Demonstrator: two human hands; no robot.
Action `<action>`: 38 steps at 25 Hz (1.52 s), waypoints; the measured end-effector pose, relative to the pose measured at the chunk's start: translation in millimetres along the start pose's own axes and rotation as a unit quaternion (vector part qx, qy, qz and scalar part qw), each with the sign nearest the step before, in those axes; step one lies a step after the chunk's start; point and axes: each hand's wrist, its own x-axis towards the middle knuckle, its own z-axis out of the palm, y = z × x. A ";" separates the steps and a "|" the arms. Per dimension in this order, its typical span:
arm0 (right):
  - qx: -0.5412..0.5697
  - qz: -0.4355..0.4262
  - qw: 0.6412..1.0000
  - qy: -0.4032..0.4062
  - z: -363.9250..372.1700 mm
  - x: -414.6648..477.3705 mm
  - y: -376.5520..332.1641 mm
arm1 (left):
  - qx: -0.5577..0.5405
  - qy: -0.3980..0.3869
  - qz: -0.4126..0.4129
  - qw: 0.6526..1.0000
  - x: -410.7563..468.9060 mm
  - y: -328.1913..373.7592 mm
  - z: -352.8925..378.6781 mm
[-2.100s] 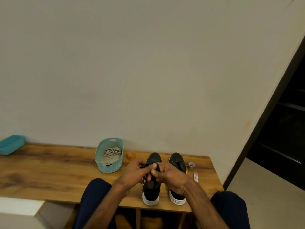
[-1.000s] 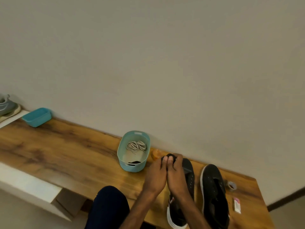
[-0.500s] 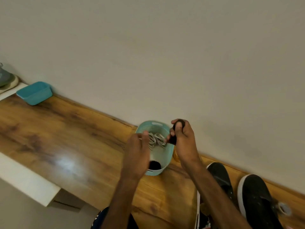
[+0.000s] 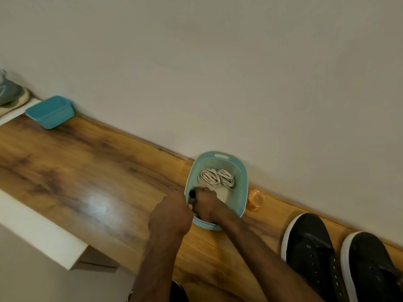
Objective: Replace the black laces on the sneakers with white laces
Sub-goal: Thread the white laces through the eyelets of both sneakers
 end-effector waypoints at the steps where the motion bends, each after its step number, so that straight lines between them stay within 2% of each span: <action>1: -0.011 -0.004 1.000 -0.005 2.6 3.6 1.9 | 0.013 -0.001 0.005 1.000 -0.8 1.7 -0.4; 4: -0.011 -0.013 1.000 -0.020 -1.6 11.2 8.0 | 0.040 0.007 0.012 0.999 -2.8 6.0 -2.8; 9: -0.003 0.001 0.996 0.084 -4.4 14.9 15.0 | 0.059 0.022 0.027 0.998 -8.3 12.5 -3.6; 15: -0.012 0.020 0.996 0.088 1.4 11.1 11.0 | 0.074 0.033 0.026 0.996 -14.1 17.5 -7.0; 18: 0.006 0.012 0.990 0.139 -12.8 -1.6 16.4 | 0.069 0.095 0.042 0.992 -19.3 23.1 -7.5; 20: -0.025 0.010 0.983 0.184 -22.7 -5.5 25.8 | 0.042 0.142 0.086 0.985 -18.9 30.7 -4.2; 23: -0.073 0.025 0.979 0.188 -31.7 -2.8 38.3 | 0.018 0.155 0.127 0.979 -18.4 39.9 0.5; 28: -0.095 0.061 0.962 0.250 -44.8 9.2 39.2 | 0.013 0.182 0.053 0.982 -12.0 29.6 -3.8; 34: -0.153 0.116 0.954 0.230 -48.1 33.0 17.0 | 0.006 0.194 0.040 0.980 -4.7 23.5 -4.9; 38: -0.170 0.113 0.958 0.202 -36.7 35.1 19.0 | -0.009 0.190 0.072 0.979 -3.7 26.7 -1.6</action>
